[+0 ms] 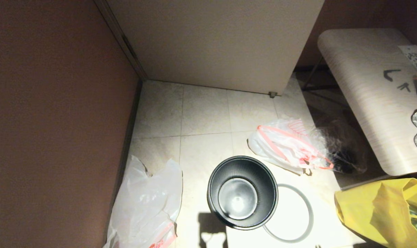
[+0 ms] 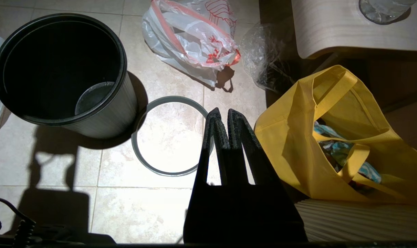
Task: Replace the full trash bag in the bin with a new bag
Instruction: Pick up a new trash bag
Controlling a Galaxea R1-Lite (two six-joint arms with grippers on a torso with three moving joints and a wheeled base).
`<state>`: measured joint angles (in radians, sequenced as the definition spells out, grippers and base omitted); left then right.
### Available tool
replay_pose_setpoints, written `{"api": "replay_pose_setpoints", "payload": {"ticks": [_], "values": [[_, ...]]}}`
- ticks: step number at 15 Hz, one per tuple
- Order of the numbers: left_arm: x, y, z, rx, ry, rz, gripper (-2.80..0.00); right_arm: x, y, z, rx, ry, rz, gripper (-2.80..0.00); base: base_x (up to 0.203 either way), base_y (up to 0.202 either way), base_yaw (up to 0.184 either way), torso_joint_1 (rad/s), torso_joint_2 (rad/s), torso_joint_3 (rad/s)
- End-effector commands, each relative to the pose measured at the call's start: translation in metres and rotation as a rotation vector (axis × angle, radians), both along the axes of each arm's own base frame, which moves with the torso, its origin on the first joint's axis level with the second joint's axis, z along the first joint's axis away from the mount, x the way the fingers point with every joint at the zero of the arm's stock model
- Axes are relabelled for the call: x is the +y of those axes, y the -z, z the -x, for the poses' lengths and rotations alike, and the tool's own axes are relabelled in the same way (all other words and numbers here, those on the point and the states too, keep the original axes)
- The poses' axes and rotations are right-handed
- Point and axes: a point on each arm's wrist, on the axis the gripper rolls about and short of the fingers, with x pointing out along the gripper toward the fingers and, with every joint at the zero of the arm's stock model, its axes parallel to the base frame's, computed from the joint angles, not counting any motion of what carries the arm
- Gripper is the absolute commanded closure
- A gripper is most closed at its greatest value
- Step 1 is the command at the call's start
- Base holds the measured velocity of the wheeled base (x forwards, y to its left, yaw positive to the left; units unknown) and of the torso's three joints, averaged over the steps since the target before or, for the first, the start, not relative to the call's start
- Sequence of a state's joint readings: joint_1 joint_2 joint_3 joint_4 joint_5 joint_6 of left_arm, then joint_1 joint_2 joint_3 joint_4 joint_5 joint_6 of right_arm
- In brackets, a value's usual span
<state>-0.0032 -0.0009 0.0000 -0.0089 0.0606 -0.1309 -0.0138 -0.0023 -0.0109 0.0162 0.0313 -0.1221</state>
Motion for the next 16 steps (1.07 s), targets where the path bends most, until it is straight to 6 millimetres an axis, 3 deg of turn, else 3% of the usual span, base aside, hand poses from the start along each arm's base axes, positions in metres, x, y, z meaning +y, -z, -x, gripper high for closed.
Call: {"api": "replay_pose_setpoints", "payload": {"ticks": [1, 16], "values": [[0.0000, 0.0000, -0.0001, 0.001, -0.001, 0.001, 0.00, 0.0000, 0.0012, -0.0004, 0.009, -0.001, -0.003, 0.00, 0.000, 0.000, 0.000, 0.000, 0.00, 0.000], [0.0000, 0.0000, -0.0001, 0.001, -0.001, 0.000, 0.00, -0.0003, 0.0010, -0.0005, 0.006, 0.012, -0.070, 0.00, 0.000, 0.000, 0.000, 0.000, 0.00, 0.000]]}}
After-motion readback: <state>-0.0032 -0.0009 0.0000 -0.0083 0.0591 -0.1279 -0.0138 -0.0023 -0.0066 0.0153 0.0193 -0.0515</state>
